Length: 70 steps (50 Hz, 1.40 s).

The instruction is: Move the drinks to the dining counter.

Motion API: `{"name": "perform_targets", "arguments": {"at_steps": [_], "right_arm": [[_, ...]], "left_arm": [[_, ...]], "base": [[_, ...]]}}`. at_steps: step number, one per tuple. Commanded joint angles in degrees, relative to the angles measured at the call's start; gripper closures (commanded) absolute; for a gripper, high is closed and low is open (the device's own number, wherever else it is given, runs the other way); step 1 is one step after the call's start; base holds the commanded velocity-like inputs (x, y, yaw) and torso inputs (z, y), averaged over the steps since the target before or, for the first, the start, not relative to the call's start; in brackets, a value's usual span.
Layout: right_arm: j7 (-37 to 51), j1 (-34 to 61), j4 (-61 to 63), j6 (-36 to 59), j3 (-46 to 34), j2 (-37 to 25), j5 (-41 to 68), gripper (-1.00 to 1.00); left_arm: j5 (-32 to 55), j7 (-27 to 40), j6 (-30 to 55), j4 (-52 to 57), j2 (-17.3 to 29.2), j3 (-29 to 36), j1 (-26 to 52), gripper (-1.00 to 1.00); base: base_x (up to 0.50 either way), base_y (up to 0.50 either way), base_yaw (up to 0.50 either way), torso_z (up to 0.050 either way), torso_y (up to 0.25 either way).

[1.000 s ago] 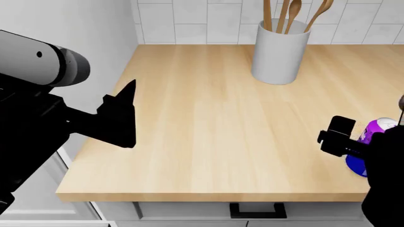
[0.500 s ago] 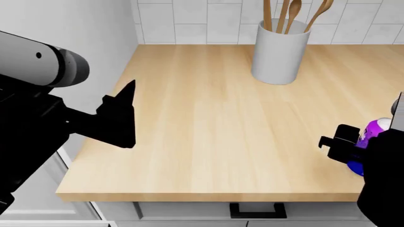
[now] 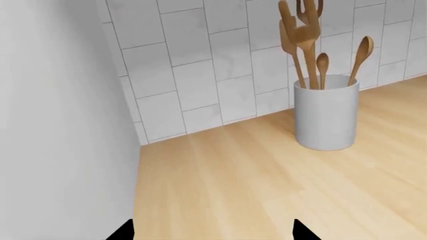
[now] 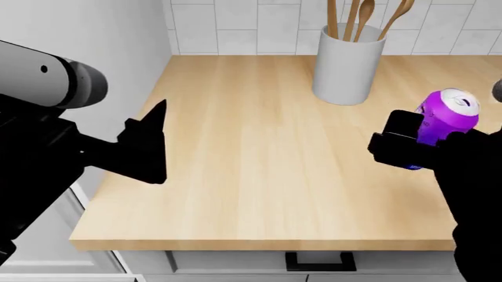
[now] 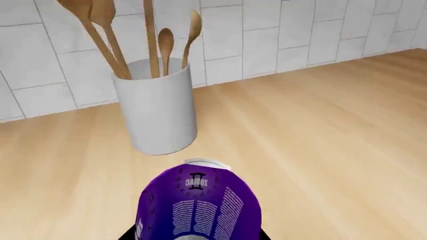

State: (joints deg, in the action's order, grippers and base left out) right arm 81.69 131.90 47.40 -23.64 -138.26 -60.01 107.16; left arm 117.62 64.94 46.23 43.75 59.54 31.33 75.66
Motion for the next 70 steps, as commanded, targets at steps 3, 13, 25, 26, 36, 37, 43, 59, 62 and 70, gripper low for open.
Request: {"name": "perform_targets", "arguments": {"at_steps": [3, 13, 25, 26, 36, 37, 43, 59, 62, 70], "right_arm": [[-1.5, 2.7, 9.2, 9.1, 25.7, -2.1, -2.4, 1.00], [-3.0, 2.5, 10.1, 15.8, 34.1, 0.5, -1.9, 1.00], [-2.0, 0.8, 9.5, 18.3, 39.5, 3.0, 0.9, 1.00], [-2.2, 0.4, 9.4, 18.6, 39.6, 2.7, 0.6, 1.00], [-2.1, 0.4, 9.6, 23.0, 41.6, 1.2, 0.4, 1.00], [-2.3, 0.2, 9.5, 23.0, 41.9, 1.0, 0.4, 1.00], [-2.4, -0.5, 9.4, 24.1, 42.8, 1.1, 0.3, 1.00], [-2.7, -2.4, 9.4, 25.4, 44.9, 1.0, 0.2, 1.00], [-2.8, -2.7, 9.3, 25.9, 45.1, 0.9, -0.1, 1.00], [-3.0, -2.4, 9.1, 27.7, 46.1, 1.7, 0.4, 1.00]], "left_arm": [[-0.3, -0.4, -0.4, 0.3, 0.6, -0.4, -0.7, -1.00], [0.0, -0.3, -0.6, 0.6, 0.9, -0.6, -0.6, -1.00], [0.1, -0.6, -0.6, 0.4, 1.1, -0.8, -0.4, -1.00], [0.0, -0.6, -0.6, 0.5, 1.1, -0.8, -0.6, -1.00], [-0.3, -0.8, -0.9, 0.7, 1.3, -0.9, -1.1, -1.00], [-0.4, -0.8, -0.8, 0.6, 1.3, -0.8, -1.2, -1.00], [-1.1, -1.3, -1.2, 1.0, 1.5, -1.1, -2.2, -1.00], [-0.8, -1.3, -1.3, 1.1, 1.9, -1.3, -2.1, -1.00], [-0.9, -1.3, -1.3, 0.9, 1.6, -1.2, -2.0, -1.00], [-0.8, -1.2, -1.2, 0.8, 1.6, -1.1, -1.8, -1.00]], "base": [[0.00, 0.00, 0.00, 0.000, 0.000], [-0.11, 0.00, 0.00, 0.000, 0.001], [-0.50, 0.00, 0.00, 0.000, 0.000], [-0.50, 0.00, 0.00, 0.000, 0.000], [-0.34, 0.39, 0.00, 0.000, 0.000], [-0.21, 0.50, 0.00, 0.000, 0.000], [-0.21, 0.50, 0.00, 0.000, 0.000], [-0.15, 0.50, 0.00, 0.000, 0.000], [-0.14, 0.50, 0.00, 0.000, 0.000], [-0.03, 0.50, 0.00, 0.001, 0.000]]}}
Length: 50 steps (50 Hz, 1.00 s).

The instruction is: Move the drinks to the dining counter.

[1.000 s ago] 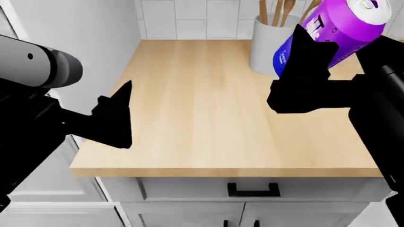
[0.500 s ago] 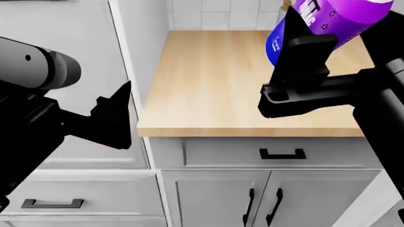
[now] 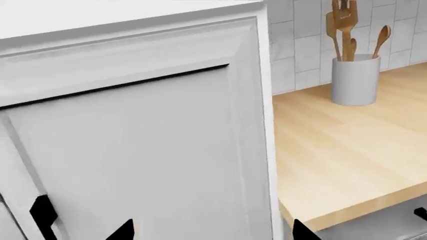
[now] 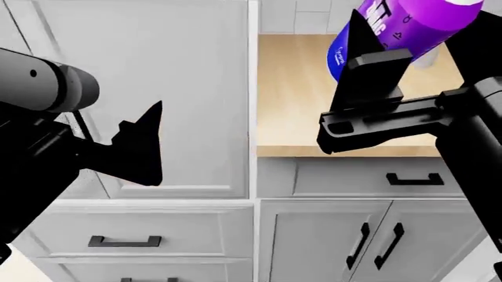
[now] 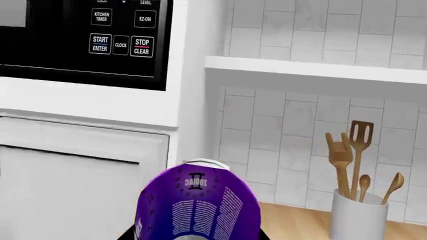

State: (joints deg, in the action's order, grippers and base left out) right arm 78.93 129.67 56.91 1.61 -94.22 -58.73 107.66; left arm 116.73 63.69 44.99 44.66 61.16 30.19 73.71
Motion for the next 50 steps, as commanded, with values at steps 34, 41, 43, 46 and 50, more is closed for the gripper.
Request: {"name": "perform_targets", "arguments": {"at_steps": [34, 41, 43, 46, 50], "right_arm": [[-0.6, -0.6, 0.2, 5.9, 6.4, -2.5, 3.0, 1.00], [-0.8, -0.7, -0.5, 7.0, 7.1, -2.6, 3.5, 1.00], [-0.8, -1.0, -0.6, 7.1, 7.2, -2.5, 3.4, 1.00], [-1.0, -0.8, -0.6, 7.3, 7.7, -2.6, 3.9, 1.00], [-1.1, -1.2, -0.8, 7.7, 8.0, -2.5, 3.8, 1.00]], "left_arm": [[2.9, 0.9, -0.4, 1.3, 1.8, -1.2, 1.8, -1.00], [2.4, 0.1, -0.5, 1.1, 2.7, -1.7, 1.2, -1.00], [2.5, 0.4, -0.4, 1.1, 2.6, -1.6, 1.4, -1.00], [3.1, 0.8, -0.3, 1.2, 2.4, -1.5, 2.1, -1.00], [2.6, 0.7, -0.2, 1.0, 2.0, -1.3, 1.9, -1.00]], "base": [[0.00, 0.50, 0.00, 0.000, 0.000], [0.00, 0.50, 0.00, 0.000, 0.000], [0.00, 0.50, 0.00, 0.000, 0.000], [0.00, 0.50, 0.00, 0.003, 0.000], [0.00, 0.50, 0.00, 0.000, 0.000]]}}
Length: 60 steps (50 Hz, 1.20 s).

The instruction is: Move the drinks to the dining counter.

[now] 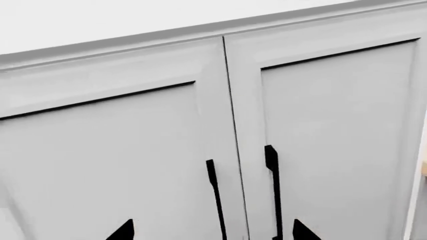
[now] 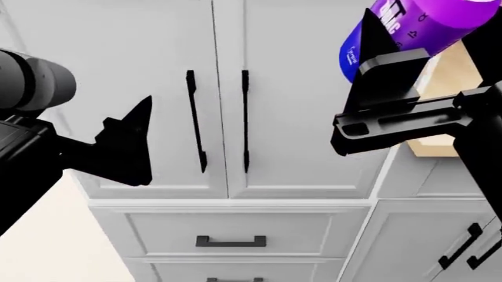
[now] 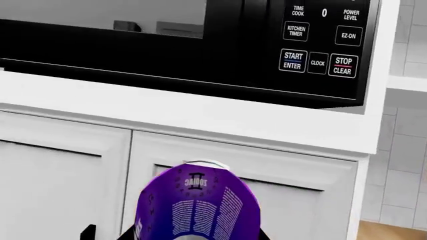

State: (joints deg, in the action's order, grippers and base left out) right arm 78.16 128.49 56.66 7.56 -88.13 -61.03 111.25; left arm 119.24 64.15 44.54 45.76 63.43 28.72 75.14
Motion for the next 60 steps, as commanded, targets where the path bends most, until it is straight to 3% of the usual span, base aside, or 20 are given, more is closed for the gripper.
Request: {"name": "perform_targets", "arguments": {"at_steps": [1, 60], "right_arm": [[-0.3, -0.1, -0.6, 1.8, 2.0, -0.2, 0.2, 1.00], [0.7, -1.4, -0.8, 5.9, 7.7, -0.9, 2.3, 1.00]], "left_arm": [[0.1, 0.1, 0.2, -0.1, -0.3, 0.2, 0.4, -1.00], [0.7, 0.8, 1.0, -0.3, -0.8, 0.7, 1.7, -1.00]], "base": [[0.00, 0.50, 0.00, 0.000, 0.000], [0.00, 0.50, 0.00, 0.000, 0.000]]}}
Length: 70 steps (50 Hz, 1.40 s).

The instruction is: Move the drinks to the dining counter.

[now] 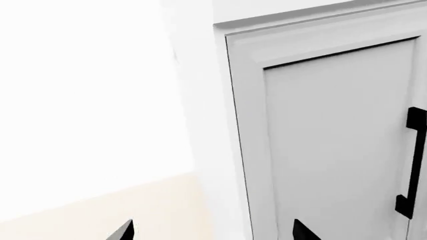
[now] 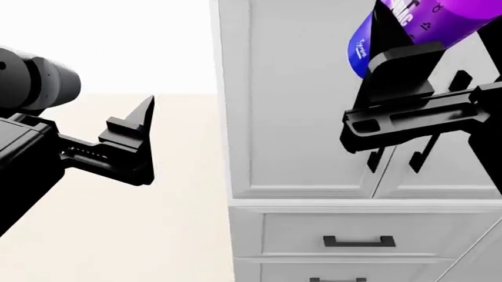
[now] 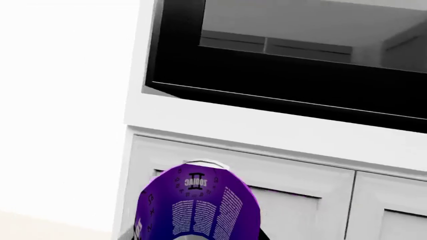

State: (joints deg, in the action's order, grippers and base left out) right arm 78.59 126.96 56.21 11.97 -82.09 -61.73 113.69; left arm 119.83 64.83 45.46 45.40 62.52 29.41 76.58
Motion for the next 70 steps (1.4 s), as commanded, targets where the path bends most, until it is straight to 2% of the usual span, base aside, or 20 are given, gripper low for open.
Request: {"name": "perform_targets", "arguments": {"at_steps": [1, 70], "right_arm": [[0.3, 0.2, -0.4, 1.6, 1.8, -0.2, 0.0, 1.00], [1.5, -2.0, -1.4, 4.3, 6.5, 0.5, 1.7, 1.00]], "left_arm": [[0.1, 0.1, 0.1, 0.0, 0.1, 0.0, 0.2, -1.00], [0.2, 0.2, 0.0, 0.0, 0.0, 0.1, 0.3, -1.00]], "base": [[0.00, 0.50, 0.00, 0.000, 0.000], [0.00, 0.50, 0.00, 0.000, 0.000]]}}
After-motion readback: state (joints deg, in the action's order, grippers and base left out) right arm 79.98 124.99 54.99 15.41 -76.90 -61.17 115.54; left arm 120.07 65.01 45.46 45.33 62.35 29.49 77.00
